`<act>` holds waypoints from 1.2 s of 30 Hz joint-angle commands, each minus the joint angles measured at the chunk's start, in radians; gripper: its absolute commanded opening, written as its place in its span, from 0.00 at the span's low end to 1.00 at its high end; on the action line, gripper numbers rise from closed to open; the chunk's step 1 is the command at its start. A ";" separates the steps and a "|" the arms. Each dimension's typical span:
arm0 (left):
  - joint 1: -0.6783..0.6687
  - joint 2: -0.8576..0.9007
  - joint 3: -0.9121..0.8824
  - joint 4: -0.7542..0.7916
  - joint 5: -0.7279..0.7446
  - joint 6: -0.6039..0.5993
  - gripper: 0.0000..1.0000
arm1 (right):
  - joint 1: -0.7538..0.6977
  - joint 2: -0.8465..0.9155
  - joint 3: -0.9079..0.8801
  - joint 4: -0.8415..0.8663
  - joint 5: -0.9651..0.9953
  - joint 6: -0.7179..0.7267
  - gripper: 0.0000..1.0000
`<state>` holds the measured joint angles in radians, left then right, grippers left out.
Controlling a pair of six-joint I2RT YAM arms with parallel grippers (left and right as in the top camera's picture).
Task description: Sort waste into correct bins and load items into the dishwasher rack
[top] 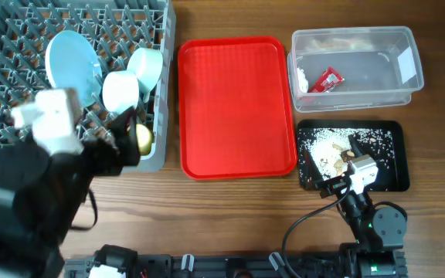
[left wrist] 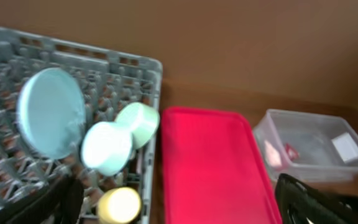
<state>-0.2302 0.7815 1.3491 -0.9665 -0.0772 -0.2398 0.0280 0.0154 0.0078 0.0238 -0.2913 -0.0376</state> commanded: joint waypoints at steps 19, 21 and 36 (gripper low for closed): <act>0.182 -0.741 -1.002 0.610 0.175 0.023 1.00 | -0.005 -0.008 -0.003 0.004 -0.016 0.011 1.00; 0.182 -0.763 -1.070 0.666 0.210 0.023 1.00 | -0.005 -0.008 -0.003 0.004 -0.016 0.011 1.00; 0.142 -0.778 -1.344 0.978 0.182 0.024 1.00 | -0.005 -0.008 -0.003 0.005 -0.016 0.011 1.00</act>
<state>-0.0681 0.0147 0.0086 0.0086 0.1387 -0.2256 0.0280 0.0154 0.0078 0.0238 -0.2913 -0.0376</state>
